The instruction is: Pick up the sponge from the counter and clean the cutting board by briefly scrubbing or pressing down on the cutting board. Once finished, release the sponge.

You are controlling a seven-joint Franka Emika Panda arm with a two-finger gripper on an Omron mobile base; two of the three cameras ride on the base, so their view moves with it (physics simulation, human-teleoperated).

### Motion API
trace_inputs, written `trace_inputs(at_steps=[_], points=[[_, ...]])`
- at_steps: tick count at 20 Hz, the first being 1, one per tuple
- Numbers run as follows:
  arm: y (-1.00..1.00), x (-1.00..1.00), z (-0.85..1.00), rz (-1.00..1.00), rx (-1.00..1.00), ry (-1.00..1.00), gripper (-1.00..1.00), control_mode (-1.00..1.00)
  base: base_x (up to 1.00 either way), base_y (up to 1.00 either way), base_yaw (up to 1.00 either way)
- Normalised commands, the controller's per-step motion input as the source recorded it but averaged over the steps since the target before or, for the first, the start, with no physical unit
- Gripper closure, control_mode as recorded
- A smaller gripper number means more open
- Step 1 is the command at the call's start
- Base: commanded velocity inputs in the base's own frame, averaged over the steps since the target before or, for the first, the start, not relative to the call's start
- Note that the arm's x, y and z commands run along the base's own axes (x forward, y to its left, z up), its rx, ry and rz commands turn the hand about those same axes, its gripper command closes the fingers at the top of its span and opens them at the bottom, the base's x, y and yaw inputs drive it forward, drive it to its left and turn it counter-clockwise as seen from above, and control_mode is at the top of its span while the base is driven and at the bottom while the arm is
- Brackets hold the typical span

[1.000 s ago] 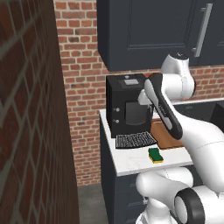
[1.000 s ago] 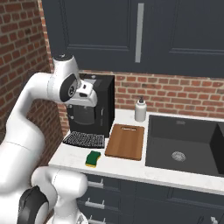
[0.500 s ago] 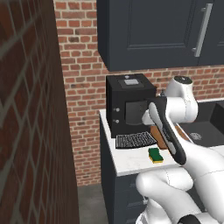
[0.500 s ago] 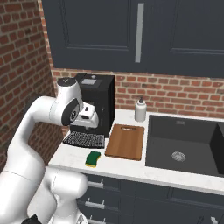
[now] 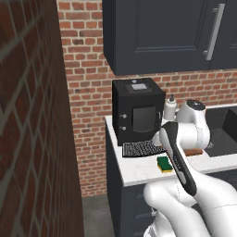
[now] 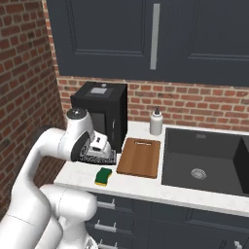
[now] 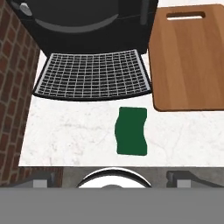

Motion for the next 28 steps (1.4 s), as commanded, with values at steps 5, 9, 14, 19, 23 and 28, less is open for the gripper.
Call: trace_inputs(at_steps=[5, 9, 14, 19, 23, 28], points=[[-0.10, 0.00, -0.33, 0.00, 0.00, 0.00, -1.00, -1.00, 0.00, 0.00, 0.00], [-0.16, 0.00, -0.26, 0.00, 0.00, 0.00, -1.00, -1.00, 0.00, 0.00, 0.00], [-0.08, 0.00, -0.21, 0.00, -0.01, 0.00, -1.00, -1.00, 0.00, 0.00, 0.00], [0.00, 0.00, -0.17, 0.00, -0.01, 0.00, -1.00, -1.00, 0.00, 0.00, 0.00], [0.00, 0.08, -0.21, 0.00, 0.00, 0.01, -1.00, -1.00, 0.00, 0.00, 0.00], [0.00, 0.06, -0.22, 0.00, 0.00, 0.01, -1.00, -1.00, 0.00, 0.00, 0.00]])
